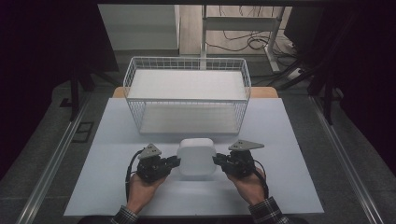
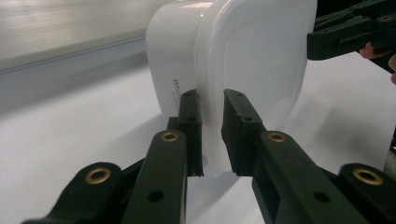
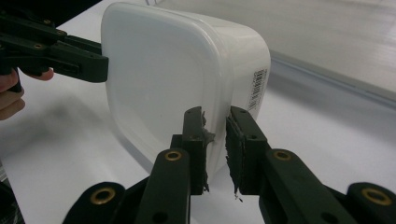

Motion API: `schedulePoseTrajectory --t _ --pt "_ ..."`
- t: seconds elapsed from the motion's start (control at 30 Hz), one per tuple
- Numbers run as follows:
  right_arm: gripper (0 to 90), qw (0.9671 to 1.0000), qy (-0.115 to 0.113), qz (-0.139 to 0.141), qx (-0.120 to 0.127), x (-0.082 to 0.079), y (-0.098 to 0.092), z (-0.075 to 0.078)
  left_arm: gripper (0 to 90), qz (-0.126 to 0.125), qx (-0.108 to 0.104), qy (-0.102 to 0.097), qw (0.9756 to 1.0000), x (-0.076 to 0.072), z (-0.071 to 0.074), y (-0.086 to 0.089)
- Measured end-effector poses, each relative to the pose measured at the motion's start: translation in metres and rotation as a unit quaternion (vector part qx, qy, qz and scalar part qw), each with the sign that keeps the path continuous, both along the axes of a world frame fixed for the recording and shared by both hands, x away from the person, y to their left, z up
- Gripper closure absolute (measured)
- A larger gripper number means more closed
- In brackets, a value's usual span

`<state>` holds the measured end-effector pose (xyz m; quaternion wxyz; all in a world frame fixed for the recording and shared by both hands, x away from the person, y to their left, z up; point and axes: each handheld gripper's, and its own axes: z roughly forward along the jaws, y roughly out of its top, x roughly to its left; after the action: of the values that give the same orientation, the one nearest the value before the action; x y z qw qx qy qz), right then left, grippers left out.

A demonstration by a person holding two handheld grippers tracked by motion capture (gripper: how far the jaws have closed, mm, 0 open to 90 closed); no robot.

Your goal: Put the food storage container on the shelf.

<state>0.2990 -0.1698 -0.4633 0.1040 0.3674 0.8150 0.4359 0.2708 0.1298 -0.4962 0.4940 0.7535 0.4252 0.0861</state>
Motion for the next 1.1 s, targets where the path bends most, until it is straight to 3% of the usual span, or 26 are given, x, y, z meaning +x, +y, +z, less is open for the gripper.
schedulePoseTrajectory --t 0.47,1.1 --pt "77.1 0.9998 -0.018 0.004 0.012 0.016 0.008 0.01 78.5 0.014 0.004 -0.012 0.9998 0.013 0.016 0.008" --pt "76.4 0.9993 -0.032 -0.017 0.011 0.067 0.016 0.018 78.5 0.029 0.004 -0.018 0.9994 0.065 0.028 0.009"
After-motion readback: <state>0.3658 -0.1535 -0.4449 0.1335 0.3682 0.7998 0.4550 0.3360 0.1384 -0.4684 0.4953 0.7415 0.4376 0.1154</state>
